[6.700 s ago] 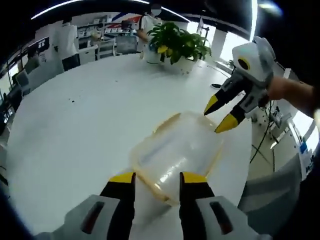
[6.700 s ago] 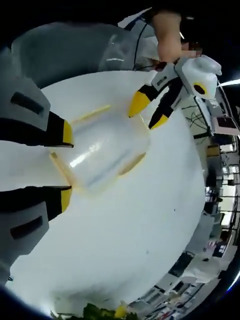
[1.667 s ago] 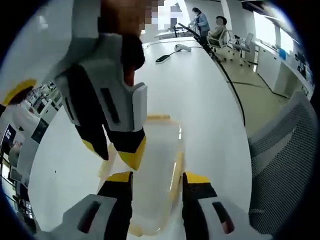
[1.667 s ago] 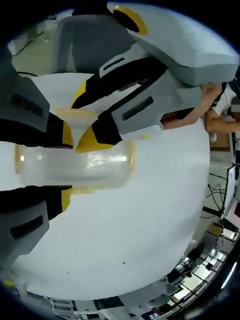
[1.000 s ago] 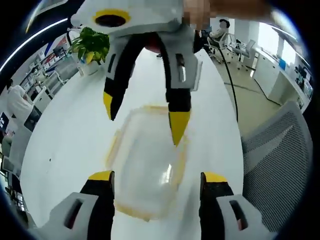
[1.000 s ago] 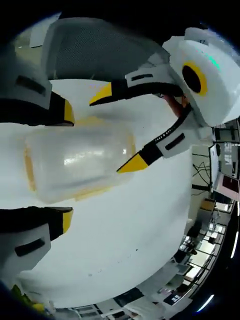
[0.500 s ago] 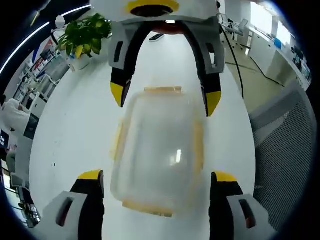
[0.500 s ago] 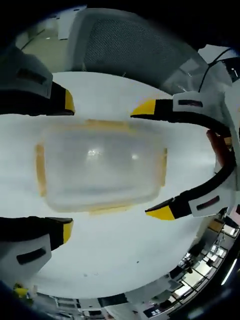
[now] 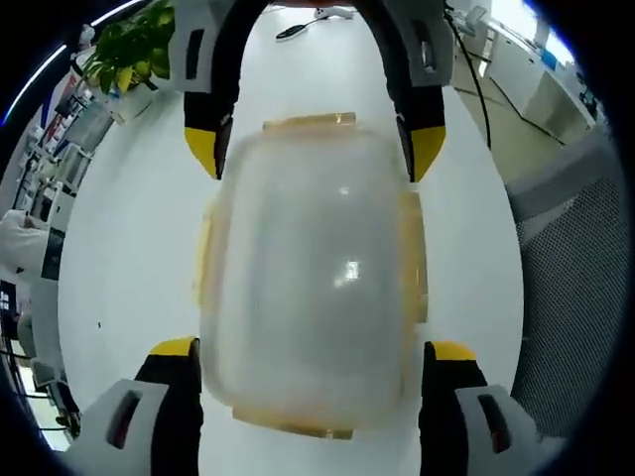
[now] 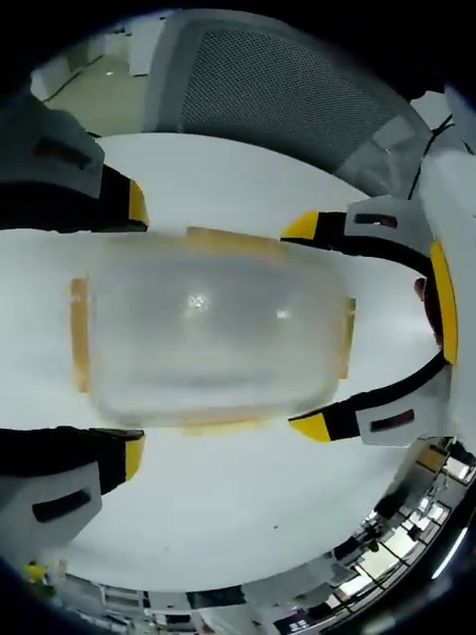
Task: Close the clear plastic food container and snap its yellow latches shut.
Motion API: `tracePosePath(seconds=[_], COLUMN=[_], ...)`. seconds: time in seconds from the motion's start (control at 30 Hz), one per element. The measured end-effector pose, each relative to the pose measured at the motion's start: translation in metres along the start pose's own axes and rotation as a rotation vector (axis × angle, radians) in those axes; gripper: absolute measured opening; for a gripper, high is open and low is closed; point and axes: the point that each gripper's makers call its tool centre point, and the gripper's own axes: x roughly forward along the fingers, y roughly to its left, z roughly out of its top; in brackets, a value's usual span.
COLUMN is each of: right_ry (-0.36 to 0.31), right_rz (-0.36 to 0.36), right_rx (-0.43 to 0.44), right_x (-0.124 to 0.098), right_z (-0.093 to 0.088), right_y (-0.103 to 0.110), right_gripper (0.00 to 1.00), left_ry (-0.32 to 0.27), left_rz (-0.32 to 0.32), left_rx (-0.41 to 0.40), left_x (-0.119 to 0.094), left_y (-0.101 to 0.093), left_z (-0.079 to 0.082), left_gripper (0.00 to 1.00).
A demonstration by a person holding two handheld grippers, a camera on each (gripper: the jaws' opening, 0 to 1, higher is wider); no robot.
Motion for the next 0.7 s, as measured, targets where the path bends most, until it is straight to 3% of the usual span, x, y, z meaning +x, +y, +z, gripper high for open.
tracePosePath(seconds=[0.17,0.4,0.7], right_ry=[0.014,0.035,0.017], right_rz=[0.004,0.004,0.012], right_rx=[-0.008,-0.008,-0.022], right_x=[0.0002,0.0007,0.0017], right_z=[-0.0014,-0.0022,-0.001], right_y=[-0.0007,-0.0007,-0.0001], right_gripper=[0.76,0.76,0.75], left_ry=[0.033,0.073,0.068], left_rz=[0.022,0.023,0.029], left_rx=[0.068,0.056,0.034], left_x=[0.0016,0.0011,0.0005], left_y=[0.0039,0.0034,0.0009], left_z=[-0.0021,-0.005,-0.0057], left_gripper=[0.83,0.83,0.83])
